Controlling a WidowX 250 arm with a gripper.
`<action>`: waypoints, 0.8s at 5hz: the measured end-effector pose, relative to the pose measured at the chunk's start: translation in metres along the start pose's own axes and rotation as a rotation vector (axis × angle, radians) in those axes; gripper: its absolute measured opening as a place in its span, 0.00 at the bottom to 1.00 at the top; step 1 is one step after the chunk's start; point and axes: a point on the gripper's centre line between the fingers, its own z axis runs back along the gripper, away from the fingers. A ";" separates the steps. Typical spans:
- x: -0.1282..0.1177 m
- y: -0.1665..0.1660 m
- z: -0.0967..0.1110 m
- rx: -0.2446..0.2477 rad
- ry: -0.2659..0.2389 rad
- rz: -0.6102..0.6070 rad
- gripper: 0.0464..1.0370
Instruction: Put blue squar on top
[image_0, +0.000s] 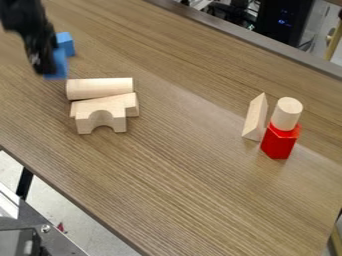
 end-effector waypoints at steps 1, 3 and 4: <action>-0.026 0.007 0.043 0.010 0.052 -0.054 0.53; -0.093 0.031 0.073 0.064 -0.008 -0.317 0.53; -0.123 0.043 0.069 0.039 -0.073 -0.477 0.53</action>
